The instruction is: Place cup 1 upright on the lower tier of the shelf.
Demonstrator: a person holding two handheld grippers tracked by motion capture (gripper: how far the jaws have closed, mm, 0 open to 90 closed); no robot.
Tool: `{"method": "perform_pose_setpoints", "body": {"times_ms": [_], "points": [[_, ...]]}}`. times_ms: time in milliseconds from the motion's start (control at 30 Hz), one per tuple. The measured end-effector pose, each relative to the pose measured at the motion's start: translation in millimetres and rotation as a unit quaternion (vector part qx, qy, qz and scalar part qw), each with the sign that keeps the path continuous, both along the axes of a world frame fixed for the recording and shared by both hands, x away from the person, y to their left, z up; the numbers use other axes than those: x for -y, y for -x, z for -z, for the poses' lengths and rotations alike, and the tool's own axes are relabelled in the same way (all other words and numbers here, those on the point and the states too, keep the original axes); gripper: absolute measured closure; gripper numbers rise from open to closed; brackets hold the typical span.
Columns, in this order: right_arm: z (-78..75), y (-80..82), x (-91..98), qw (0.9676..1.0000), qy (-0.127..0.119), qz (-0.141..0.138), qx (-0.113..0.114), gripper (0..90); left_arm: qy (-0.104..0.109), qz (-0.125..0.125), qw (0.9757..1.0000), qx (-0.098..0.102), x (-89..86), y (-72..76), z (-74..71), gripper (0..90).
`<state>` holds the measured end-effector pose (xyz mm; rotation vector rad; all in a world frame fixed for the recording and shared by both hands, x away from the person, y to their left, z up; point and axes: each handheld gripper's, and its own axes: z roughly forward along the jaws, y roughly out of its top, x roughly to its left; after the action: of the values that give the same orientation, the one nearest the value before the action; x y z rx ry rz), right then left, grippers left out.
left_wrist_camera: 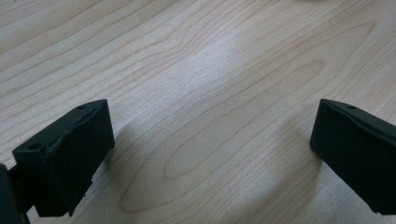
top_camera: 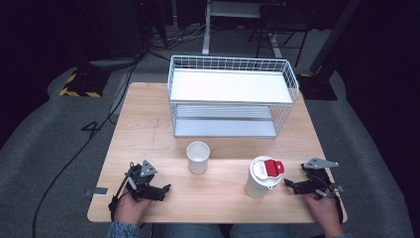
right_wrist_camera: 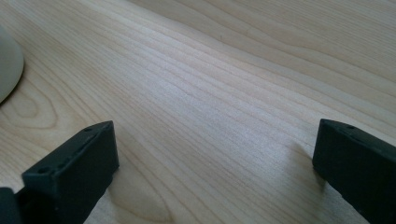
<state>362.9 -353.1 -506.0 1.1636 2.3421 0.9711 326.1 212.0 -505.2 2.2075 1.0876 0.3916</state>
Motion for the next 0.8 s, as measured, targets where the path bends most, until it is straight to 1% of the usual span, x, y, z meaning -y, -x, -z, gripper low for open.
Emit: {"method": "perform_pose_setpoints", "body": {"times_ms": [167,233,333,367,400,433,500,533,567,633,667,733,767,800], "points": [[0.0,0.0,0.0,1.0,0.0,0.0,0.0,0.2,-0.001,0.004,1.0,0.003,0.3,0.6,0.1,0.0],[0.0,0.0,0.0,1.0,0.0,0.0,0.0,0.3,0.0,0.006,1.0,0.0,0.4,1.2,-0.5,0.0],[0.0,0.0,0.0,1.0,0.0,0.0,0.0,0.3,0.013,0.005,0.9999,-0.001,-1.1,2.2,-4.8,0.0],[0.0,0.0,0.0,1.0,0.0,0.0,0.0,0.3,0.019,0.002,0.9998,0.004,-1.0,2.3,-6.5,0.0],[0.0,0.0,0.0,1.0,0.0,0.0,0.0,0.3,0.018,0.004,0.9998,0.011,-1.7,2.1,-9.7,0.0],[0.0,0.0,0.0,1.0,0.0,0.0,0.0,0.2,0.025,0.002,0.9996,0.015,-1.2,2.7,-12.6,0.0],[0.0,0.0,0.0,1.0,0.0,0.0,0.0,0.2,0.035,0.003,0.999,0.029,-0.4,2.9,-18.3,0.0],[0.0,0.0,0.0,1.0,0.0,0.0,0.0,0.2,0.043,0.003,0.9986,0.029,0.8,3.2,-20.9,0.0],[0.0,0.0,0.0,1.0,0.0,0.0,0.0,0.2,0.05,0.003,0.9981,0.035,1.9,3.3,-23.2,0.0],[0.0,0.1,-0.2,1.0,0.0,0.002,0.0,0.2,0.059,0.006,0.9973,0.043,3.5,2.4,-27.8,0.0],[0.0,0.1,-0.3,1.0,0.0,0.003,0.0,0.3,0.069,0.002,0.9966,0.045,5.0,2.3,-29.5,0.0],[0.0,0.1,-0.4,1.0,0.0,0.004,0.0,0.3,0.085,0.001,0.9949,0.054,6.2,1.4,-33.4,0.0],[0.0,0.1,-0.4,1.0,0.0,0.005,0.0,0.3,0.085,0.001,0.9949,0.054,6.2,1.4,-33.4,0.0],[0.0,0.1,-0.4,1.0,0.0,0.005,0.0,0.3,0.098,0.002,0.9931,0.064,7.4,0.6,-36.7,0.0]]}}
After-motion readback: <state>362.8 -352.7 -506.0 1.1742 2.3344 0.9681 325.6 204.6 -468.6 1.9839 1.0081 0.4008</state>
